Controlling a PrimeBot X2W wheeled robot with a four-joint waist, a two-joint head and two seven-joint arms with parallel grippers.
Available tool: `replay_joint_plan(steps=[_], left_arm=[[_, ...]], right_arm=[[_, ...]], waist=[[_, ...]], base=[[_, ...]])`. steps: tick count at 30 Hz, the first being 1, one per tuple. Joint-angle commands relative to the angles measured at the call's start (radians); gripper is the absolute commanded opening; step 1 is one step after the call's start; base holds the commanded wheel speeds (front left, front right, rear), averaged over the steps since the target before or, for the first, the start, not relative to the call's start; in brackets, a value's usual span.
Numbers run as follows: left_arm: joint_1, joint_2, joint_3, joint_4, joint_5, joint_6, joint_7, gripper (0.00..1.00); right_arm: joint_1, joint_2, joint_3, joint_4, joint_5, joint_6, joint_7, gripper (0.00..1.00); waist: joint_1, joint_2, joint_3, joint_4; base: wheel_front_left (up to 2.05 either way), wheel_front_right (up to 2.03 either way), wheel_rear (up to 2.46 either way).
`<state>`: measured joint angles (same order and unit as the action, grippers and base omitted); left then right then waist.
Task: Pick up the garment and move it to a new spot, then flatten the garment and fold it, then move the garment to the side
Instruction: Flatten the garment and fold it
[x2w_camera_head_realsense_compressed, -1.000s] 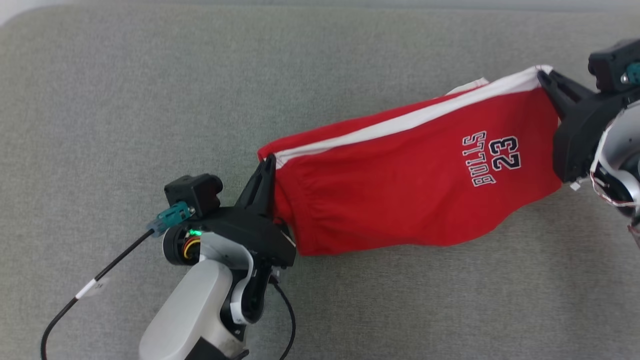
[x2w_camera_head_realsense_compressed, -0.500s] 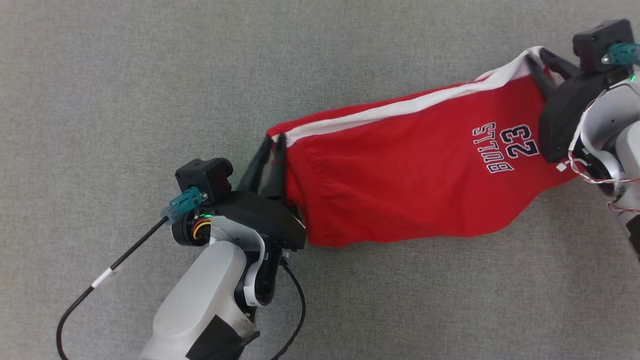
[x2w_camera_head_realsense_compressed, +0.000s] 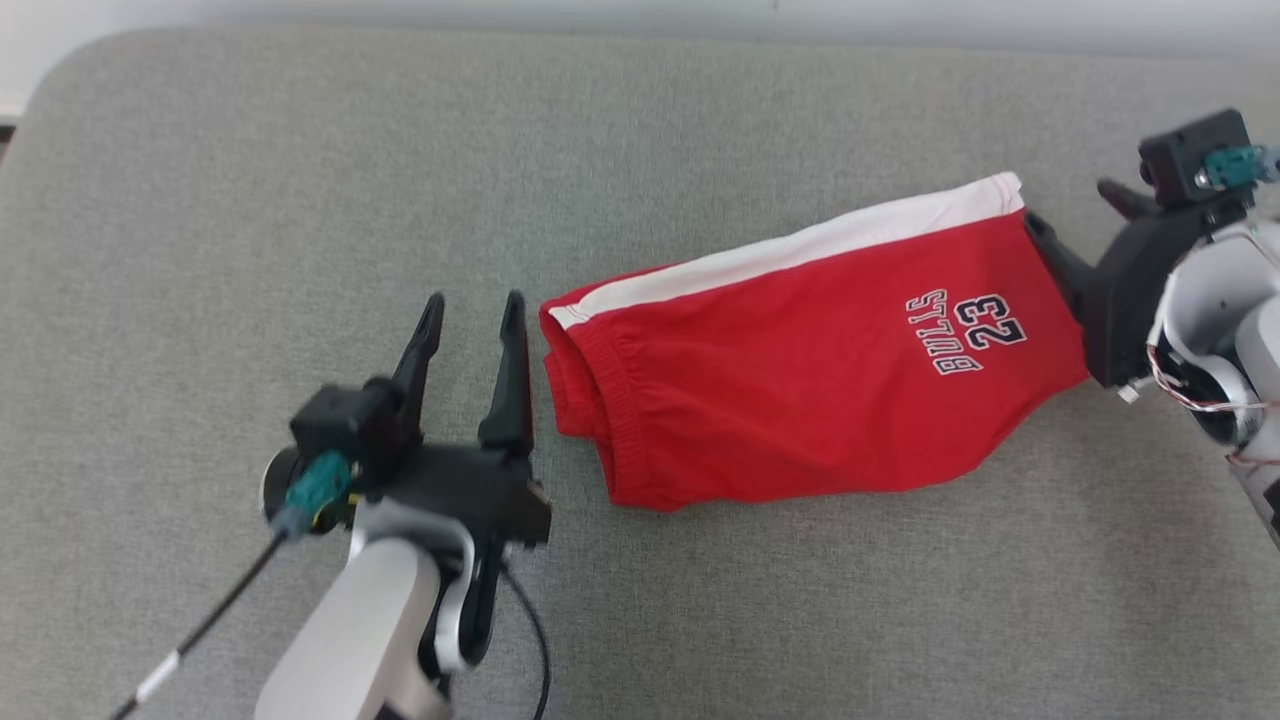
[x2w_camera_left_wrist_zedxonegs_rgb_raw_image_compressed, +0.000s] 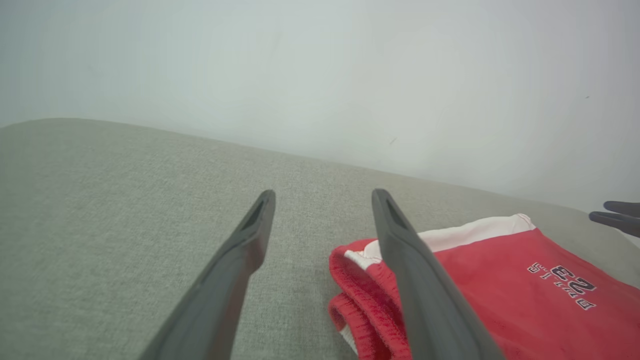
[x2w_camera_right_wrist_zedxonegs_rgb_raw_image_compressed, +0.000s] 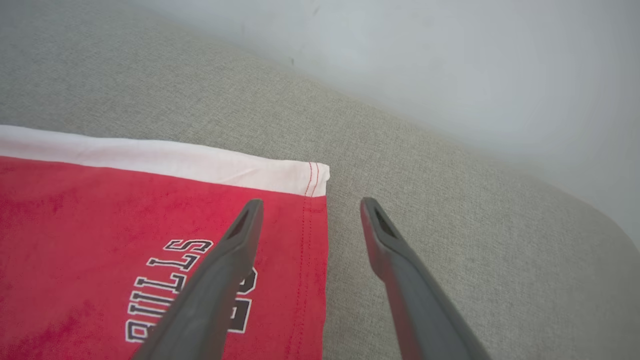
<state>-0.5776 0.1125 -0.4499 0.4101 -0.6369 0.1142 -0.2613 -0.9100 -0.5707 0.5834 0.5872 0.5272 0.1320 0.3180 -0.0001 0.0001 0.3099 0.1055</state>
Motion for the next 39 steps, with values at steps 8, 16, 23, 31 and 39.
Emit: replay_joint_plan(steps=[8, 16, 23, 31, 39], left_arm=[[0.222, 0.053, 0.042, -0.187, 0.238, 0.017, -0.003, 1.0], [0.363, 0.055, 0.075, -0.293, 0.371, 0.017, -0.004, 1.0], [0.443, 0.03, 0.124, -0.324, 0.405, 0.0, -0.004, 1.0], [0.495, -0.002, 0.166, -0.332, 0.434, -0.033, -0.004, 1.0], [0.509, -0.021, 0.188, -0.321, 0.446, -0.061, -0.004, 1.0]], right_arm=[[0.099, -0.025, -0.065, 0.045, 0.073, -0.003, 0.078, 1.0], [0.139, -0.023, -0.142, 0.085, 0.077, -0.003, 0.114, 1.0], [0.161, 0.006, -0.187, 0.117, 0.067, -0.003, 0.118, 1.0], [0.192, 0.06, -0.193, 0.187, 0.005, -0.002, 0.138, 1.0], [0.237, 0.116, -0.139, 0.208, -0.007, 0.003, 0.229, 0.64]], waist=[[0.0001, -0.0001, -0.061, 0.016], [0.0001, -0.0001, -0.034, 0.063], [0.0001, -0.0001, -0.013, 0.099], [0.0001, -0.0001, -0.01, 0.122], [0.0001, -0.0001, -0.013, 0.126]], base=[[0.0, 0.0, 0.0], [0.0, 0.0, 0.0], [0.0, 0.0, 0.0], [0.0, 0.0, 0.0], [0.0, 0.0, 0.0]])
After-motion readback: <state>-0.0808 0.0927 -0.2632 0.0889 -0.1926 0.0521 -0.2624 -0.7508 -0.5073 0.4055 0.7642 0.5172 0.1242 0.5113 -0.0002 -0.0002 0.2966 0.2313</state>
